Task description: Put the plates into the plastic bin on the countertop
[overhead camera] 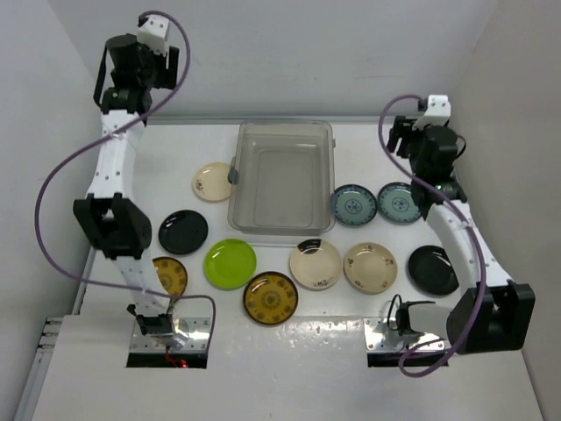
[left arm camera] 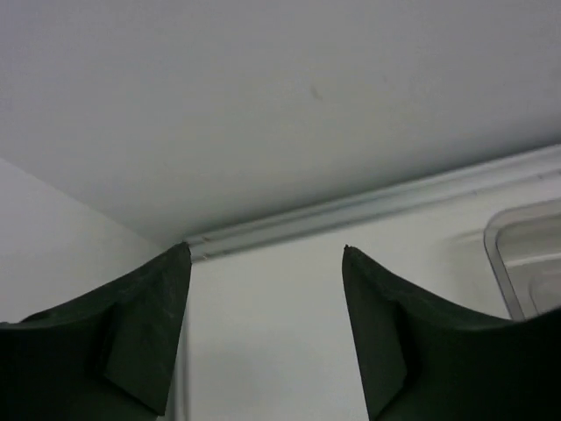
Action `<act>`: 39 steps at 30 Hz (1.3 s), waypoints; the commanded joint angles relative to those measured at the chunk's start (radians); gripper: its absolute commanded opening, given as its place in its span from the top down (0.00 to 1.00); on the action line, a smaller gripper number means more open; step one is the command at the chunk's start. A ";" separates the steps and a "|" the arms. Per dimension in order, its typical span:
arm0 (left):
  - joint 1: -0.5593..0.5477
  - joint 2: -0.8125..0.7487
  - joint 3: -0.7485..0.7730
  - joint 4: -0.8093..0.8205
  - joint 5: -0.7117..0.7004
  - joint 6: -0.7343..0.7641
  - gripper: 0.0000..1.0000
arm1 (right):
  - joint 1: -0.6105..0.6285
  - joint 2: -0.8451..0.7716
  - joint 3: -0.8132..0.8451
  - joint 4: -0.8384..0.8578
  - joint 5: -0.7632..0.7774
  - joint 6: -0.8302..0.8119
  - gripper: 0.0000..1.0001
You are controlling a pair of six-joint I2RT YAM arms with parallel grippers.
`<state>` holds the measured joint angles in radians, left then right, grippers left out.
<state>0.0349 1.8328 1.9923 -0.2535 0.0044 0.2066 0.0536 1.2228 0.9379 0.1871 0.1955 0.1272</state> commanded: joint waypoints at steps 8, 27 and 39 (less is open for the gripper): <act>0.139 0.393 0.149 -0.669 0.491 -0.018 0.28 | -0.222 0.247 0.213 -0.485 -0.435 0.328 0.00; 0.111 0.608 -0.056 -0.593 0.503 -0.151 0.73 | -0.441 0.164 -0.120 -0.428 -0.417 0.577 0.20; 0.149 0.533 0.230 -0.525 0.419 -0.234 1.00 | -0.546 0.392 -0.133 -0.353 -0.400 0.614 0.30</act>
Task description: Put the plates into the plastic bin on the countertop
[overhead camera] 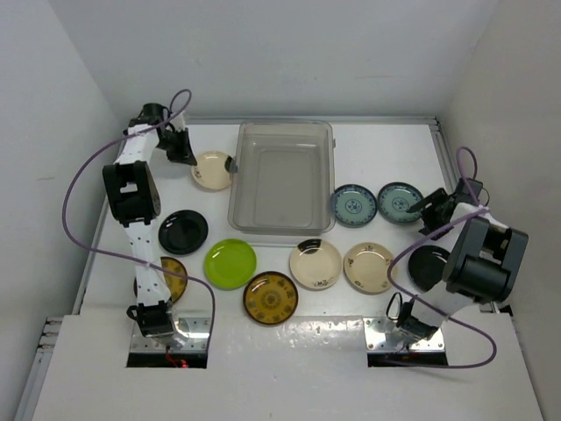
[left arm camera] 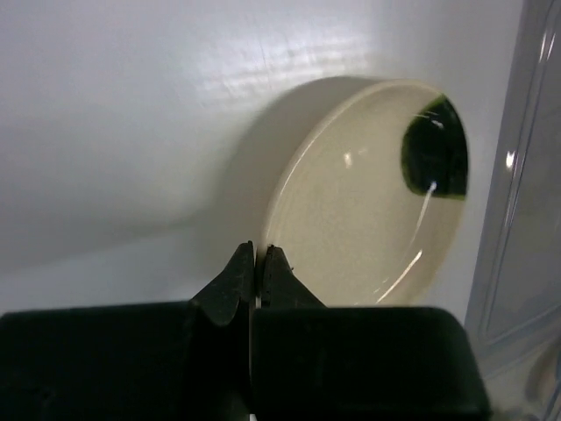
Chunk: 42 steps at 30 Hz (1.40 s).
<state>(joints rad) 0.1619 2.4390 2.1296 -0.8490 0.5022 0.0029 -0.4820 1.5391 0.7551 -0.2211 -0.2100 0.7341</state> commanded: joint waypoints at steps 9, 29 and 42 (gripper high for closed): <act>0.002 -0.314 0.153 0.209 -0.042 -0.061 1.00 | -0.041 0.228 0.049 0.239 -0.040 0.054 0.65; -0.464 -0.173 -0.054 0.214 0.021 -0.017 1.00 | 0.190 -0.276 -0.026 0.304 0.420 0.142 1.00; -0.441 -0.221 0.030 0.214 -0.094 0.031 0.23 | 0.678 -0.072 0.331 0.158 0.130 -0.097 1.00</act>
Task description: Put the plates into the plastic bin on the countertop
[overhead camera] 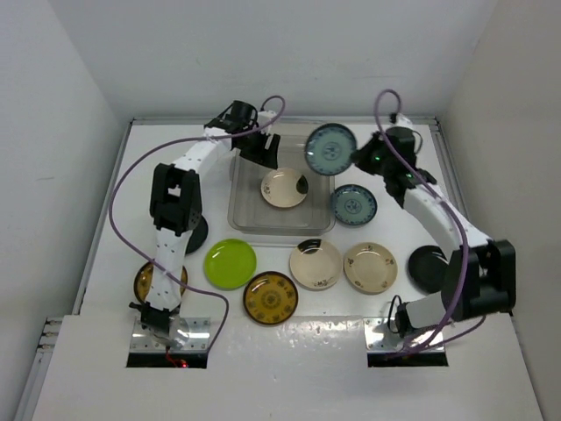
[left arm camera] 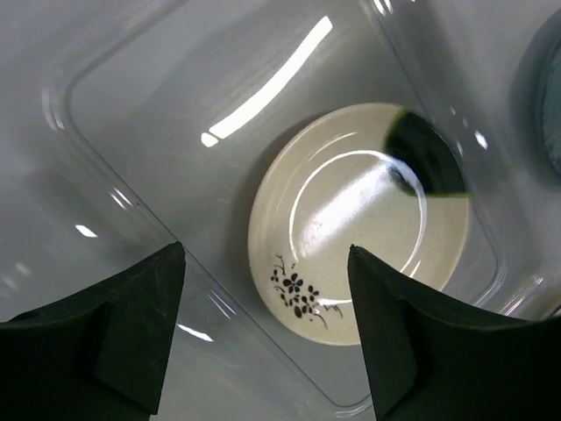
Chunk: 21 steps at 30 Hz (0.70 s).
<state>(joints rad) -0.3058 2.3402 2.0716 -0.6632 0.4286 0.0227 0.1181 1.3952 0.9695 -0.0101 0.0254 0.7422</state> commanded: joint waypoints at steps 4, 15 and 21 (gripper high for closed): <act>0.124 -0.267 0.117 0.040 -0.066 -0.012 0.20 | 0.161 0.211 0.204 -0.146 -0.150 -0.112 1.00; 0.439 -0.467 -0.347 -0.111 -0.120 0.103 0.21 | 0.233 0.579 0.483 -0.218 -0.183 -0.104 1.00; 0.556 -0.483 -0.590 -0.121 -0.120 0.195 0.16 | 0.247 0.669 0.543 -0.295 -0.257 -0.150 0.56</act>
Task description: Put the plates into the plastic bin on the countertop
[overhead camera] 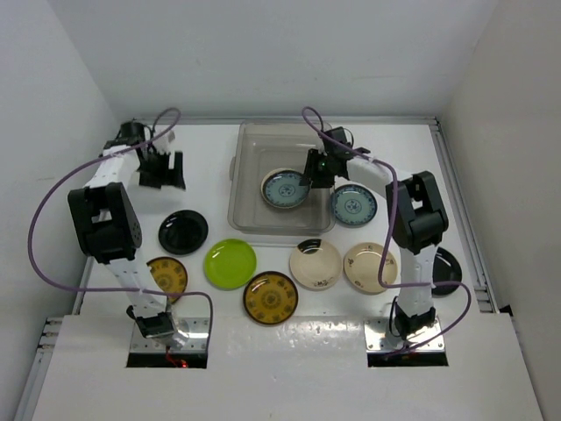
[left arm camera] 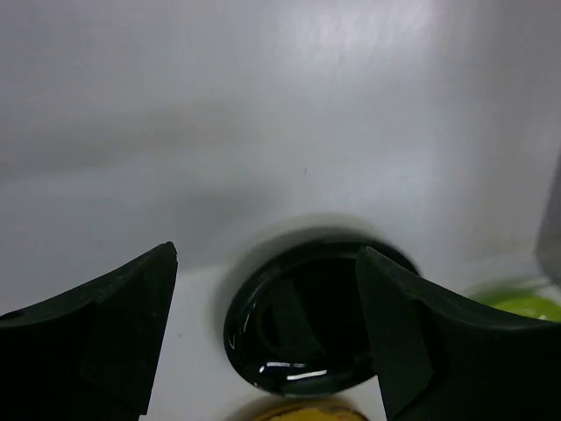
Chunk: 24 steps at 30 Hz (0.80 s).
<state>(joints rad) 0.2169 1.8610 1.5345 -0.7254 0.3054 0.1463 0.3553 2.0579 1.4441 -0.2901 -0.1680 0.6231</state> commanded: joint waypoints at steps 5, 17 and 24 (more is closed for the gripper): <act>0.058 0.044 -0.131 -0.069 -0.026 0.104 0.16 | 0.037 0.005 0.140 -0.115 -0.013 -0.117 0.26; 0.067 0.224 -0.175 -0.192 -0.049 0.200 0.59 | -0.175 -0.396 -0.039 -0.044 -0.076 -0.048 0.18; 0.076 0.248 -0.081 -0.212 -0.025 0.199 1.00 | -0.464 -0.509 -0.379 -0.026 -0.068 0.066 0.22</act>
<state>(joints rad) 0.2855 2.0449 1.4300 -0.9672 0.3000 0.3283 -0.0448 1.5097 1.1561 -0.2943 -0.2371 0.6300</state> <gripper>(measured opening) 0.030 0.787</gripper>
